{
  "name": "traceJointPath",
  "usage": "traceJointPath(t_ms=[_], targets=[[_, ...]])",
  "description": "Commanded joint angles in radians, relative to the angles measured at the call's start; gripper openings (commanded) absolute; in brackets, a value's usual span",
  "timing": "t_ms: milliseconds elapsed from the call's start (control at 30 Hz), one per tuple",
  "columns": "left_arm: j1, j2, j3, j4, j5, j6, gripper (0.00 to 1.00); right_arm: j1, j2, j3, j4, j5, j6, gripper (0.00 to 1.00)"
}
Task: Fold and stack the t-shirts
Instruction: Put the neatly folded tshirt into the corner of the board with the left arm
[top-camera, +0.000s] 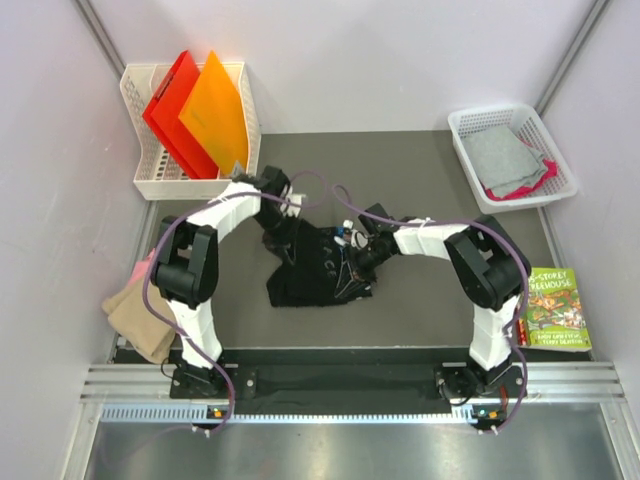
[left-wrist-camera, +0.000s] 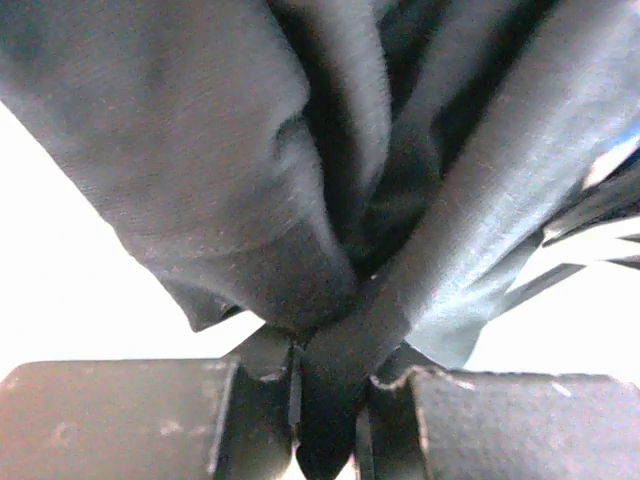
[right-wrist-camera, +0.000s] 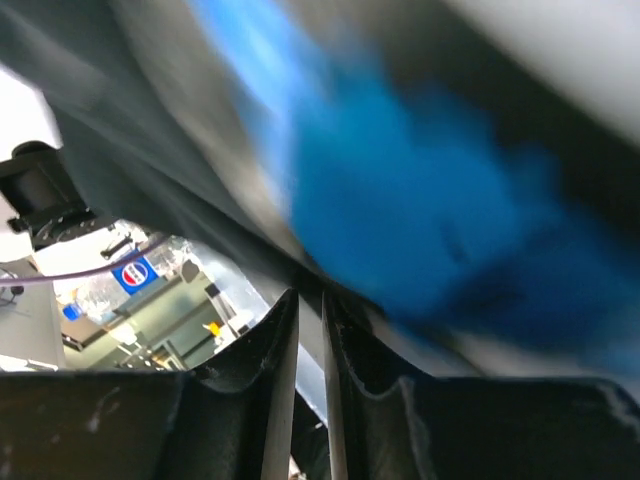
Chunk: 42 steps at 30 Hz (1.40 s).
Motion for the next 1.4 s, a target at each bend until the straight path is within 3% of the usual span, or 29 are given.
traceJointPath(t_ms=[0, 200, 333, 633, 800, 1167, 1367], targets=[[0.036, -0.045, 0.207, -0.213, -0.017, 0.085, 0.0, -0.055, -0.087, 0.059, -0.083, 0.006, -0.078, 0.16], [0.099, -0.154, 0.204, -0.393, -0.061, 0.158, 0.0, -0.126, -0.117, 0.046, -0.124, 0.004, -0.127, 0.16], [0.145, -0.289, 0.12, -0.37, -0.139, 0.18, 0.0, -0.152, -0.137, 0.024, -0.126, -0.003, -0.146, 0.16], [0.241, -0.32, 0.27, -0.544, -0.266, 0.295, 0.0, -0.177, -0.176, -0.017, -0.146, -0.019, -0.187, 0.15], [0.361, -0.425, 0.161, -0.545, -0.318, 0.382, 0.0, -0.207, -0.212, -0.046, -0.181, -0.02, -0.227, 0.15], [0.413, -0.619, -0.002, -0.545, -0.465, 0.428, 0.0, -0.241, -0.229, -0.056, -0.207, -0.032, -0.262, 0.15], [0.519, -0.705, -0.069, -0.544, -0.456, 0.47, 0.0, -0.24, -0.235, -0.057, -0.21, -0.039, -0.259, 0.15]])
